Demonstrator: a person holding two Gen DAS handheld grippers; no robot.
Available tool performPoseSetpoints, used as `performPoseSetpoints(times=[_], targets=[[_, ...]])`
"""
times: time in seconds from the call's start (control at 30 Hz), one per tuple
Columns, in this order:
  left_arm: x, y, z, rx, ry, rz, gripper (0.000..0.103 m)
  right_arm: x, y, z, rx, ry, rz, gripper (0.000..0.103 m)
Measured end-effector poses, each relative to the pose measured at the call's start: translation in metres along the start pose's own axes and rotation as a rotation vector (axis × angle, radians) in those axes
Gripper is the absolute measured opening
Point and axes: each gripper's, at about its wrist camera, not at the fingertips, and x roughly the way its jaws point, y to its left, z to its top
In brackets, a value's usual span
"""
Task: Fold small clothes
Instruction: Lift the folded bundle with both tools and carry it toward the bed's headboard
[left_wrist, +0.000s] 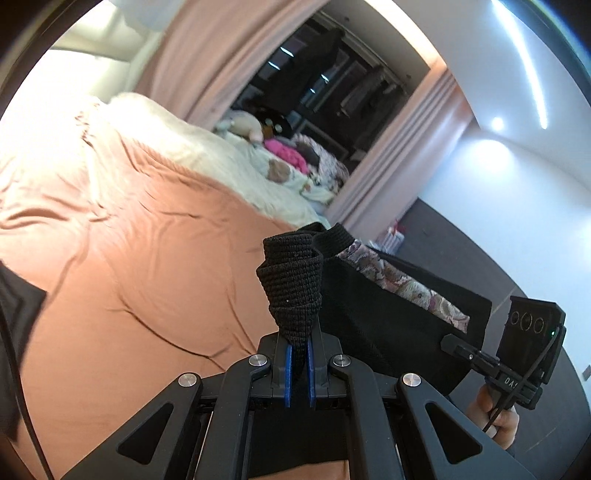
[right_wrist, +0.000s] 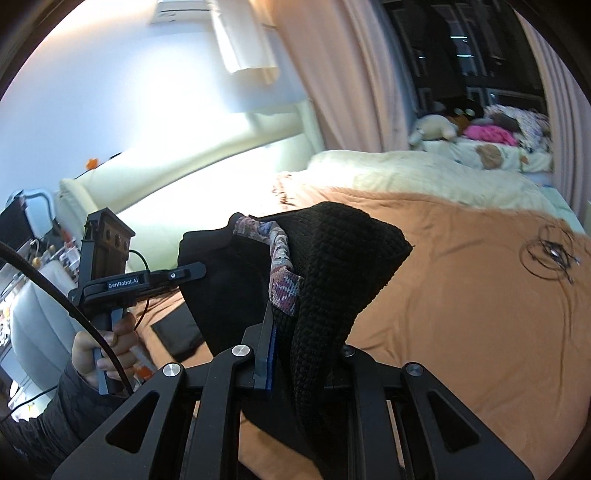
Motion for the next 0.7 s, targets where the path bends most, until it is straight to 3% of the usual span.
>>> performPoseSetpoints(times=[0.43,0.7], targets=[[-0.124,0.075,0.013,-0.037,-0.122,0.112,0.006,0.066,0.066,0.009,-0.128,0.045,0.138,0.011],[-0.205,0.131,0.023,-0.051,-0.197,0.205,0.006,0.143,0.079,0.044,-0.179,0.069,0.226,0.011]])
